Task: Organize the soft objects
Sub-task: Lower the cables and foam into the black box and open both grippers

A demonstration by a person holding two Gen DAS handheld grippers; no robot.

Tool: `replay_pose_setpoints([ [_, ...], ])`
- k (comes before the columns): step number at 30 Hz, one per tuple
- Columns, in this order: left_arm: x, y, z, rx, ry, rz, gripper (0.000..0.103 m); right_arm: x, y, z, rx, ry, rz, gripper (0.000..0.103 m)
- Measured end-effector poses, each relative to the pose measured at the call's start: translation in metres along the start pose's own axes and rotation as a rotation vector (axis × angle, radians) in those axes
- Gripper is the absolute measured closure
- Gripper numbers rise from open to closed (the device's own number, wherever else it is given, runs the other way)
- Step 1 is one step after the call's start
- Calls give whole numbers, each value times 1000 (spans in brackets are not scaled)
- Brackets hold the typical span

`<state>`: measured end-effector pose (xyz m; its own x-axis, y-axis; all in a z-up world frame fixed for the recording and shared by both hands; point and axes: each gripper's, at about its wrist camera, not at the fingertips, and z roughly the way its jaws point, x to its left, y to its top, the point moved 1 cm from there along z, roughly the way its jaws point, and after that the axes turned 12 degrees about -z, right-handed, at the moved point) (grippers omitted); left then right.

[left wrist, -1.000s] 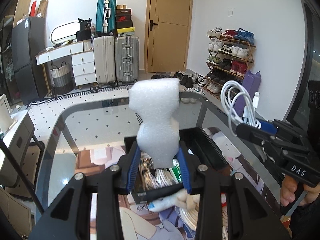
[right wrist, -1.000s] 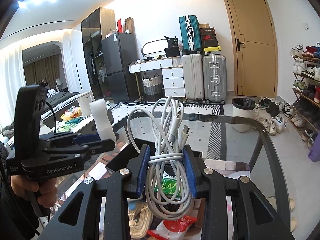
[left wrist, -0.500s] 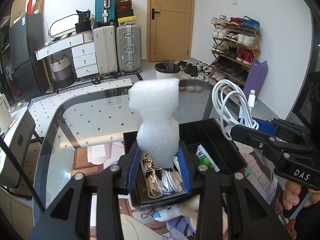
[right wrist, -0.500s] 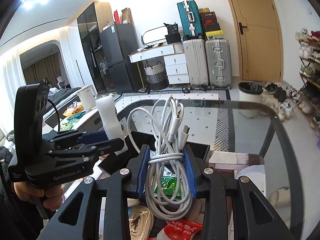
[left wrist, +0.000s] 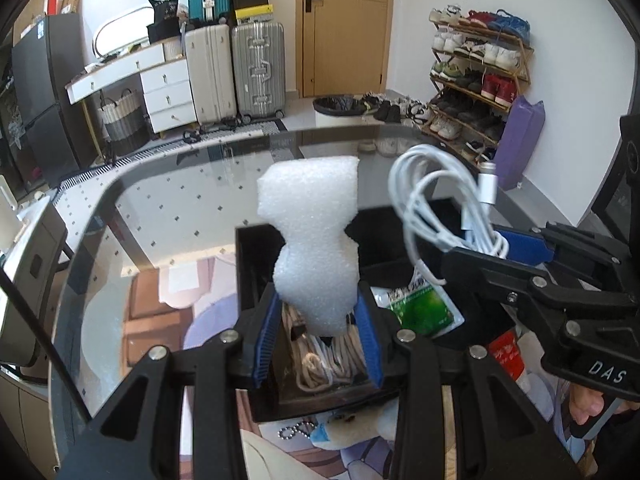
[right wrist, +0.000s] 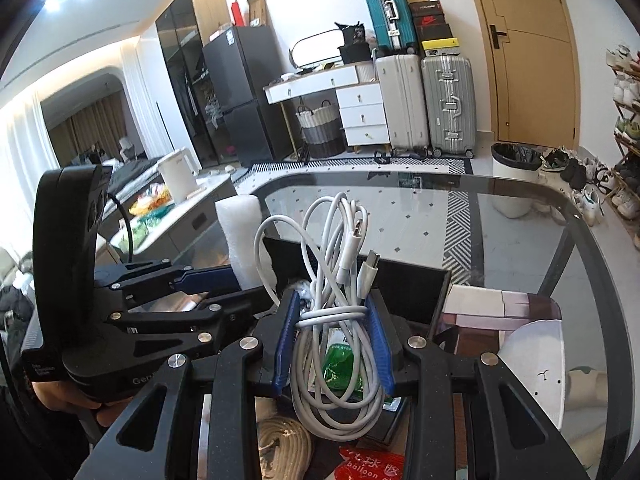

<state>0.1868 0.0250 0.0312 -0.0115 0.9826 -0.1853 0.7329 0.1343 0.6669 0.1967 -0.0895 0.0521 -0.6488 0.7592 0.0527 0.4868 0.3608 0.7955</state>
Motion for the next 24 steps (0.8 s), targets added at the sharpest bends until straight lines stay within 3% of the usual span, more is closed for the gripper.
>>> replay_pose_setpoints([
  [10, -7, -15, -4, 14, -11, 34, 67, 4, -8, 19, 39, -12, -28, 69],
  [21, -6, -19, -11, 36, -18, 33, 66, 4, -14, 9, 36, -21, -34, 69],
  [24, -5, -17, -17, 45, -41, 17, 48, 6, -16, 1, 35, -28, -35, 57],
])
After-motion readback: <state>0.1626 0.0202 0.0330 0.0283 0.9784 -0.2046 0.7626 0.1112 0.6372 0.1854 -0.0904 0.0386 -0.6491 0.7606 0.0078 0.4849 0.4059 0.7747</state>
